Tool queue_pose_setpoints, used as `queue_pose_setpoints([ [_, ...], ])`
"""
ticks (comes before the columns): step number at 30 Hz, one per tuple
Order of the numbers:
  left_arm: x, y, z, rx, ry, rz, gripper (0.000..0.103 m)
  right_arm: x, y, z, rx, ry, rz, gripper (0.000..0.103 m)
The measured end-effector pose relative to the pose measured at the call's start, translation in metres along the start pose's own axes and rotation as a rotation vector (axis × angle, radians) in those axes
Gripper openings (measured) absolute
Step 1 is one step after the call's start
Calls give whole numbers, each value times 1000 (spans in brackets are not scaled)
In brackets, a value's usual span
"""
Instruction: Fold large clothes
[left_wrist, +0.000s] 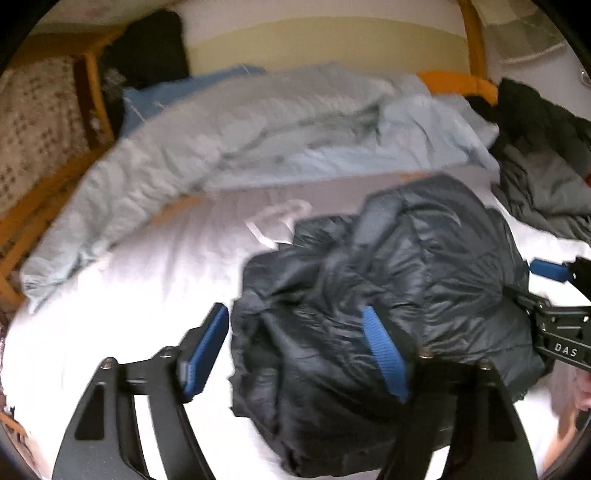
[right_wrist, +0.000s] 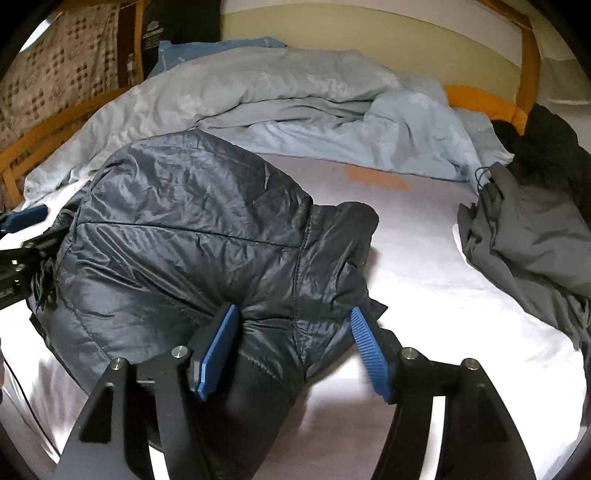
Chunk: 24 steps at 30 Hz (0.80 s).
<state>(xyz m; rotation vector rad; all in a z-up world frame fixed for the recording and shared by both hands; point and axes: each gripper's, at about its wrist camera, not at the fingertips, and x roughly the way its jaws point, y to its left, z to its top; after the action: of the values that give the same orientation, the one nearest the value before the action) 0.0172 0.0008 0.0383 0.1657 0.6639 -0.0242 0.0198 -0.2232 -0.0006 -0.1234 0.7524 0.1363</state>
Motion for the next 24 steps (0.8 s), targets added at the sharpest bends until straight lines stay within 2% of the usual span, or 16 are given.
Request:
queue_pose_setpoints([
  [1, -4, 3, 2, -5, -11, -3, 77, -2, -1, -1, 1, -4, 0, 66],
  [4, -8, 7, 3, -12, -3, -23, 91, -8, -1, -2, -14, -17, -19, 68],
  [6, 0, 10, -1, -10, 36, 3, 101, -14, 3, -2, -35, -30, -48, 75],
  [8, 13, 14, -9, -36, 111, 62, 103, -23, 7, -4, -75, -66, -79, 79],
  [9, 21, 19, -15, -70, 158, 60, 103, -25, 8, -4, -82, -73, -81, 81],
  [11, 31, 25, -26, -121, 218, 16, 103, -30, 9, -5, -82, -80, -80, 82],
  [13, 37, 30, -32, -152, 242, -20, 103, -34, 10, -6, -73, -83, -67, 82],
  [15, 49, 39, -39, -225, 290, -97, 103, -38, 10, -7, -62, -88, -54, 85],
  [17, 66, 52, -48, -341, 364, -219, 103, -42, 8, -8, -24, -85, 11, 87],
  [19, 84, 64, -59, -465, 442, -342, 103, -39, 2, -9, 43, -42, 133, 92],
  [23, 86, 62, -57, -459, 417, -390, 103, -19, -11, -17, 175, 106, 351, 102],
  [24, 86, 60, -58, -465, 413, -406, 103, -12, -14, -20, 212, 142, 375, 102],
])
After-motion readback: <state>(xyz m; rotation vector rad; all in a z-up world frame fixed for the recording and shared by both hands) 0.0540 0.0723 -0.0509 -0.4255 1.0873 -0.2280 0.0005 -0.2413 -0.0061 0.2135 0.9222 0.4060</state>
